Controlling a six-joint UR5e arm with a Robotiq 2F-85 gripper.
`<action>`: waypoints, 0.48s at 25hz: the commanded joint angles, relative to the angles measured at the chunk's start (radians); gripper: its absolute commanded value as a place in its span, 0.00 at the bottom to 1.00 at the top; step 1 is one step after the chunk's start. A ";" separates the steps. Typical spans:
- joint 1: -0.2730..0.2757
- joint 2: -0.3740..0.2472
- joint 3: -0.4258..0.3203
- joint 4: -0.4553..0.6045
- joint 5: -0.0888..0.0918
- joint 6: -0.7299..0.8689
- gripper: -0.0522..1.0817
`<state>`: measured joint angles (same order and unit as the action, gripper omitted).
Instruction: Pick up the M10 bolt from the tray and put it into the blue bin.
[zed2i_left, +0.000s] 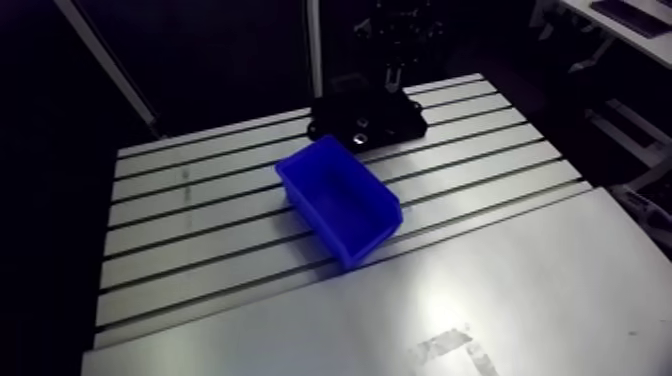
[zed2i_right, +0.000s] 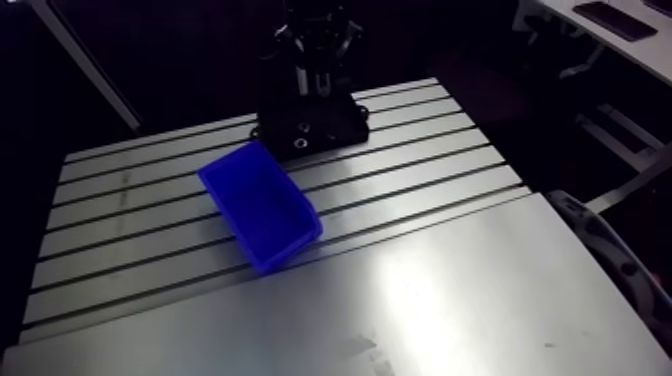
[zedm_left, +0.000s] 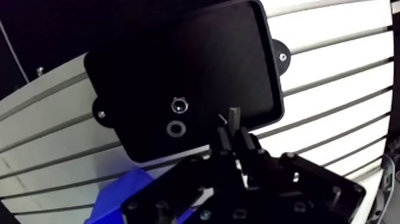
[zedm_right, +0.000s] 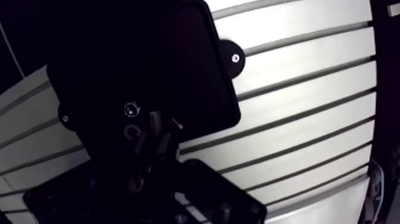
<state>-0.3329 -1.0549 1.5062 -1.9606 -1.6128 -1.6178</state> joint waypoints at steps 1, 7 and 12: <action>0.009 -0.064 0.038 0.018 -0.022 -0.143 0.94; 0.005 -0.150 0.081 0.021 -0.017 -0.420 0.93; -0.034 -0.204 0.082 0.036 -0.015 -0.732 0.93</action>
<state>-0.3342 -1.2062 1.5823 -1.9350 -1.6302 -2.0779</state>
